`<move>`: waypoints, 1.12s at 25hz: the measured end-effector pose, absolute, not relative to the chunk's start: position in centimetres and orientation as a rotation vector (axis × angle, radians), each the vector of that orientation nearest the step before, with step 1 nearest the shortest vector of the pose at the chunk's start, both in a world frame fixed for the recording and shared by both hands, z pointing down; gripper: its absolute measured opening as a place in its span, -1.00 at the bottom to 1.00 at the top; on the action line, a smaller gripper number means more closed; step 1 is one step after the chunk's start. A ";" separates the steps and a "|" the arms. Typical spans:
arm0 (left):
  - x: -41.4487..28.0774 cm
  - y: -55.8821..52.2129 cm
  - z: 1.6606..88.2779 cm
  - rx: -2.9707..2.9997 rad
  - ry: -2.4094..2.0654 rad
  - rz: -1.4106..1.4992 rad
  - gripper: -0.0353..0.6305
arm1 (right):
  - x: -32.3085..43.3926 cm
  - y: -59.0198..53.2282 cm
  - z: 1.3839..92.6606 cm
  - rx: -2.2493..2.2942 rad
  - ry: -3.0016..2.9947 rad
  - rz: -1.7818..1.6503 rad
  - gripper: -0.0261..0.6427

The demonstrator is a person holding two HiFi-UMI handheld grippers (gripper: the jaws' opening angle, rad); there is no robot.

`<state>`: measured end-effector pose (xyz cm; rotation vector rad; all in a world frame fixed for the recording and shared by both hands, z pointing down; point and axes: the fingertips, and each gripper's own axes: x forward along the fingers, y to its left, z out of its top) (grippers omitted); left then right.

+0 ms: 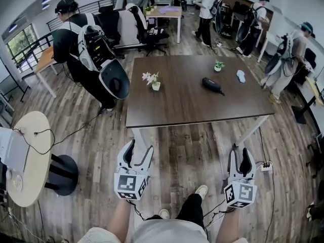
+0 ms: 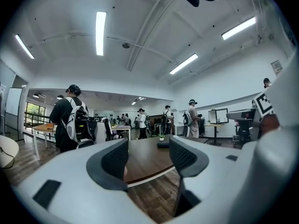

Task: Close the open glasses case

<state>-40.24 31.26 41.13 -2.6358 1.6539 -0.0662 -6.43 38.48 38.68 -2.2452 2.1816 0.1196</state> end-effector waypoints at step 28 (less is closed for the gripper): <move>-6.4 6.6 40.6 -2.703 1.584 -0.133 -0.07 | 27.1 16.7 40.9 -2.304 2.102 -0.015 -0.33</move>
